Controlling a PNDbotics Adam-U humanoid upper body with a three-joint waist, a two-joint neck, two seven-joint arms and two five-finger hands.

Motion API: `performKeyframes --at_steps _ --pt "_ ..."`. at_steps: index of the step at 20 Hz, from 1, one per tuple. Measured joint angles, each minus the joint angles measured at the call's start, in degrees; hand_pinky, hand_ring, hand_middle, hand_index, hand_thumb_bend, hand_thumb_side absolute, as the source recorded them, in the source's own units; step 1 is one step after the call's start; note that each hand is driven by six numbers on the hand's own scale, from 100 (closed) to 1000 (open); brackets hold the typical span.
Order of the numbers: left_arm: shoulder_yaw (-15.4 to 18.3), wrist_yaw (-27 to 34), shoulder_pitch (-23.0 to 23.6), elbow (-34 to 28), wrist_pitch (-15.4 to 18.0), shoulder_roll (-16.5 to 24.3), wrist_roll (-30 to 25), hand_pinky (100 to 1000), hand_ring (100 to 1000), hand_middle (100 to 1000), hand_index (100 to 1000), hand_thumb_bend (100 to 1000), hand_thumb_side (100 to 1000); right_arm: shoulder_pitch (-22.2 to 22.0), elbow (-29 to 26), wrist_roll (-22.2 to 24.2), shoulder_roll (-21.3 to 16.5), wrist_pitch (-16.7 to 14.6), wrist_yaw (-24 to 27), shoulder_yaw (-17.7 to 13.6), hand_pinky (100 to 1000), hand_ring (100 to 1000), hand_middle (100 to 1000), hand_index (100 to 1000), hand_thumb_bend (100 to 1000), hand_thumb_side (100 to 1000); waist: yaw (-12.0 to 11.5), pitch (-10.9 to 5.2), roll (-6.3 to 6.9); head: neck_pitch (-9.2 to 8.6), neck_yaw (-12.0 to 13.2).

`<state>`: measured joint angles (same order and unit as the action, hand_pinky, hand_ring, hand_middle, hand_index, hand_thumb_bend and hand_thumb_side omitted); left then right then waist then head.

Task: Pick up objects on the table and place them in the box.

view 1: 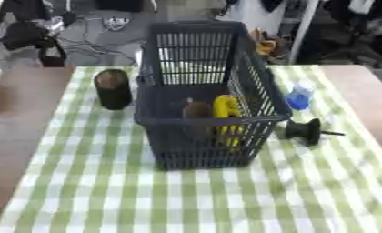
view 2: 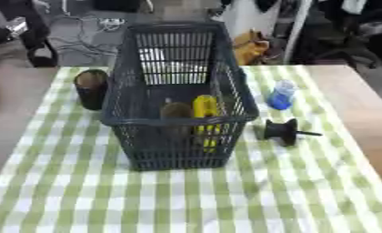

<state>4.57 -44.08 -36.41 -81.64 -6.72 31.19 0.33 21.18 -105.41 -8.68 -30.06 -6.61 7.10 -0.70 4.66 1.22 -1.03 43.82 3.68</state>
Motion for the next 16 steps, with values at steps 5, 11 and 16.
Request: performKeyframes --at_steps 5,11,16 --pt "-1.9 -3.4 -5.5 8.7 0.4 0.0 -3.2 662 740 816 881 1000 705 0.0 0.0 0.1 0.0 0.1 0.0 0.0 613 766 746 969 104 717 0.2 0.00 0.00 0.00 0.1" --pt "-3.2 -5.9 -13.0 22.9 3.0 -1.1 -7.2 671 758 831 886 1000 690 0.0 0.0 0.2 0.0 0.1 0.0 0.1 613 767 746 969 104 716 0.5 0.00 0.00 0.02 0.2" --pt "-3.2 -9.8 -17.4 33.8 3.4 -3.9 -5.5 704 768 835 900 1000 628 0.0 0.0 0.5 0.0 0.2 0.0 0.2 613 766 745 969 105 716 1.1 0.00 0.00 0.02 0.3"
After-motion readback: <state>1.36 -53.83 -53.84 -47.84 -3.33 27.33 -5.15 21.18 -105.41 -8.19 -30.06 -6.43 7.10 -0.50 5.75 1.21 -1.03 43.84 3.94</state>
